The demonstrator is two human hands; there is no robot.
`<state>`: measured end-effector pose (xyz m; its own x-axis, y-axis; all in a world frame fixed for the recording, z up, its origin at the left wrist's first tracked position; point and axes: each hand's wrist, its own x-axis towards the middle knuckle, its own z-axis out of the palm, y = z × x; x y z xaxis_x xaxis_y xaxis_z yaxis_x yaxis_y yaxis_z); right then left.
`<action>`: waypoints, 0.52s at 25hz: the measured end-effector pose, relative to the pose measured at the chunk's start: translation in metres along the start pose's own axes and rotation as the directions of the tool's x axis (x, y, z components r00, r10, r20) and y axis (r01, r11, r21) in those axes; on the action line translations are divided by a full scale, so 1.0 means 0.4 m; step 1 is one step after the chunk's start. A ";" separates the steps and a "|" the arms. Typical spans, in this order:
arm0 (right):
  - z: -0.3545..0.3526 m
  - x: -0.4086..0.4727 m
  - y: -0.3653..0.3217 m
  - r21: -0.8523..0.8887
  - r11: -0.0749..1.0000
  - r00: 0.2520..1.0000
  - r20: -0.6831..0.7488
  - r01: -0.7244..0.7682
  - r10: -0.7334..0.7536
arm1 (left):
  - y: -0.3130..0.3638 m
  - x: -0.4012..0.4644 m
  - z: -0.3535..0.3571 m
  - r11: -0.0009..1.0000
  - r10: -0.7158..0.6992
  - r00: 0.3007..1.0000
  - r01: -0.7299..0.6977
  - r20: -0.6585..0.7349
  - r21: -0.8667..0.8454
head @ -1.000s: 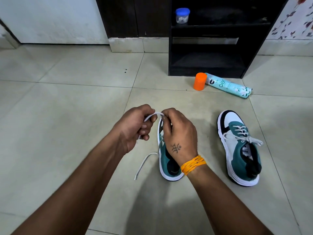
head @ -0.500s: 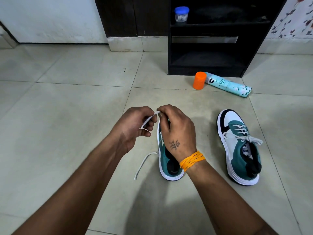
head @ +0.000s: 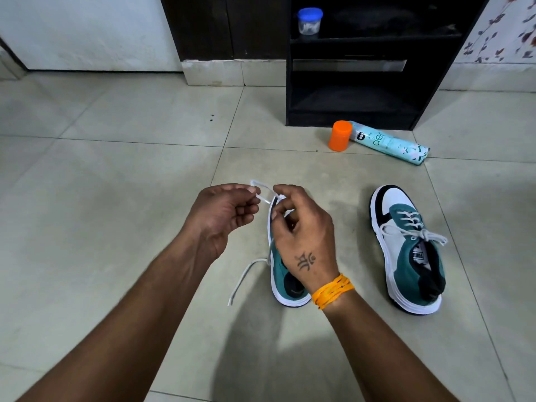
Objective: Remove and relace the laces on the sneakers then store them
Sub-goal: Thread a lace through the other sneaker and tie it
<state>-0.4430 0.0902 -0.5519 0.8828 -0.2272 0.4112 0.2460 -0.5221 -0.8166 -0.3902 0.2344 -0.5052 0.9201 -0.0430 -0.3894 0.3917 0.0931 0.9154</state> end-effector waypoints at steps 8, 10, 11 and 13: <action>0.015 0.004 0.001 0.052 0.999 0.996 -0.093 0.003 0.002 | -0.018 0.000 0.004 1.000 0.003 1.000 -0.003 0.031 -0.009; 0.009 0.009 0.015 0.080 0.996 0.995 -0.088 -0.047 0.054 | -0.028 0.000 0.005 0.982 0.120 0.991 -0.108 -0.065 0.154; 0.005 0.011 0.021 0.090 0.994 0.994 -0.081 -0.068 0.075 | -0.035 0.001 0.005 0.935 0.235 0.966 -0.194 -0.108 0.298; -0.003 0.013 0.027 0.082 0.994 0.994 -0.076 -0.071 0.077 | -0.045 -0.001 0.011 0.792 0.424 0.904 -0.344 -0.048 0.505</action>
<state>-0.4362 0.0825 -0.5582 0.8660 -0.3287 0.3767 0.2148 -0.4357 -0.8741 -0.3977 0.2282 -0.5211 0.9983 0.0485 0.0310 -0.0082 -0.4137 0.9104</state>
